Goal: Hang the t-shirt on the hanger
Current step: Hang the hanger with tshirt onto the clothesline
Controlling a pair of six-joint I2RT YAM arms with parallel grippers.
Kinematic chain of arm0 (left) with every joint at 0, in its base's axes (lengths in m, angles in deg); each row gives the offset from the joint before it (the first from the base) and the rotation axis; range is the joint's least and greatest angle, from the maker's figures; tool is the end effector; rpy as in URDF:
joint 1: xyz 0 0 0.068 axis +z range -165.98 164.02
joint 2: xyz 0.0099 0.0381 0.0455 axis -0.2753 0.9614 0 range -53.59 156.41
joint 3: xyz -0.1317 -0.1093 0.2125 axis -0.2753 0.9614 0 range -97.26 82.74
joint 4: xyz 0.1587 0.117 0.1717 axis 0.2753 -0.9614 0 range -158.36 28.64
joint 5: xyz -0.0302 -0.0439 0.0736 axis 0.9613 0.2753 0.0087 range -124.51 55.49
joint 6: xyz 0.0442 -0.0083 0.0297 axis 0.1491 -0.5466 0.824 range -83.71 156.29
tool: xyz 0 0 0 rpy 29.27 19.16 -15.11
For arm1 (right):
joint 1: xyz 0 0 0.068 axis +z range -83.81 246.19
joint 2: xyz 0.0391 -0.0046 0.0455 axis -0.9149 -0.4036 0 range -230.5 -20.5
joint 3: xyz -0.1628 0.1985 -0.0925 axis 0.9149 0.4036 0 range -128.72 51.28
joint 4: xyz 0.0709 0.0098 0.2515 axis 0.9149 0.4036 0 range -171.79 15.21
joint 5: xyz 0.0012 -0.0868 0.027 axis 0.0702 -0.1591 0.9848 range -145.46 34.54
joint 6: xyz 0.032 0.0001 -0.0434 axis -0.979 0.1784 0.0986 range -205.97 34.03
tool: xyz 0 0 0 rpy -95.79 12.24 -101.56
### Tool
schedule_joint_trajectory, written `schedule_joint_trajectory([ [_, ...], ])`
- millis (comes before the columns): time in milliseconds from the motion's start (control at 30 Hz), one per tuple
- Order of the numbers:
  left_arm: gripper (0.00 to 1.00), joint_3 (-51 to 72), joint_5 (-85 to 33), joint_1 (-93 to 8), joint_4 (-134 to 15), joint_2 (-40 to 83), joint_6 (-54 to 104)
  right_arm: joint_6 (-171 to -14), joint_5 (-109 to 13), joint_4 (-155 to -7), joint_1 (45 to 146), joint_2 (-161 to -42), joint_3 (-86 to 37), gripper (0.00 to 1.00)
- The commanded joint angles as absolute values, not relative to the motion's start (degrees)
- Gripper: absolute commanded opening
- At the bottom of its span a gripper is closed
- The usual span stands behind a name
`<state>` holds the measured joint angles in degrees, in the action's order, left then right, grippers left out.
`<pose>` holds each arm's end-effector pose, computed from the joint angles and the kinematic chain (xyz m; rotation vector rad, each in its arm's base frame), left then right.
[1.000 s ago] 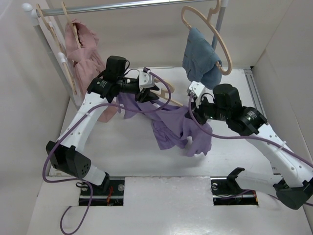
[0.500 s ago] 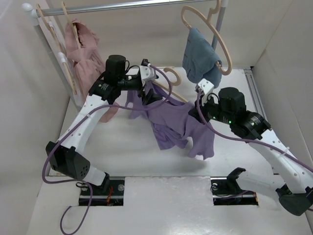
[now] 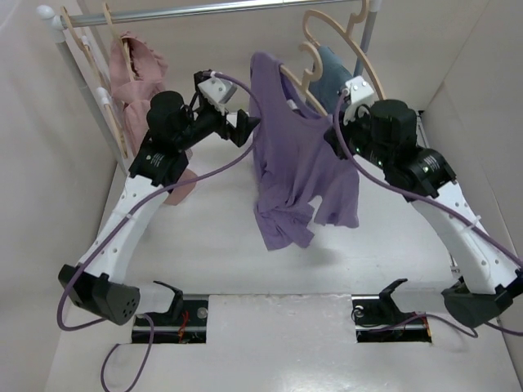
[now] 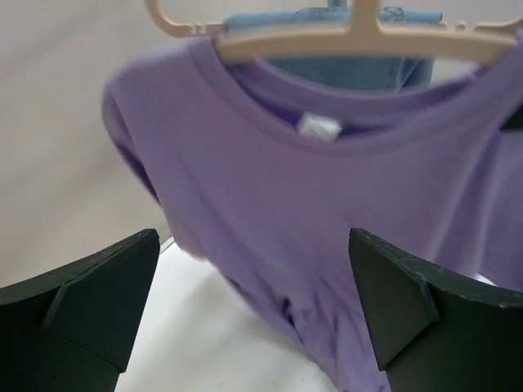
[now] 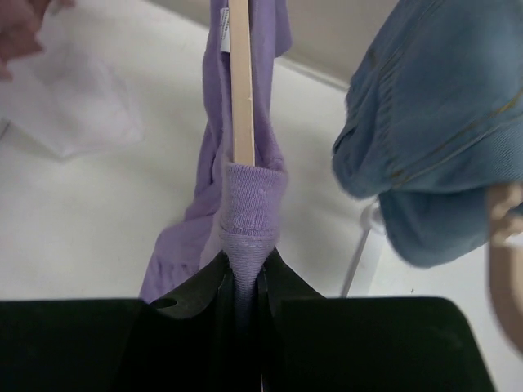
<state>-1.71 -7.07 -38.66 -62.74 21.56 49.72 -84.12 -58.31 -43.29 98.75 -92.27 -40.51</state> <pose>0.2603 -0.1266 0.4820 0.8137 1.2191 -0.4742 0.2125 0.1335 0.4698 -0.5309 1.8301 0.3174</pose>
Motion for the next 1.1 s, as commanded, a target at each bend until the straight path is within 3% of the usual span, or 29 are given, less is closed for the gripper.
schedule_joint_trajectory([
  [0,1.0,1.3,-10.8,-38.5,-58.9,16.9,45.7,-85.0,-63.4,-49.6,97.7,-96.3,-50.0,0.0],
  [633,1.0,16.4,-13.8,-38.5,-63.4,6.8,47.1,-86.9,-64.6,-50.9,93.4,-118.6,-79.7,0.0],
  [1067,1.0,17.4,-13.8,-38.5,-62.8,6.8,47.6,-90.8,-63.5,-51.6,92.8,-117.2,-68.8,0.0],
])
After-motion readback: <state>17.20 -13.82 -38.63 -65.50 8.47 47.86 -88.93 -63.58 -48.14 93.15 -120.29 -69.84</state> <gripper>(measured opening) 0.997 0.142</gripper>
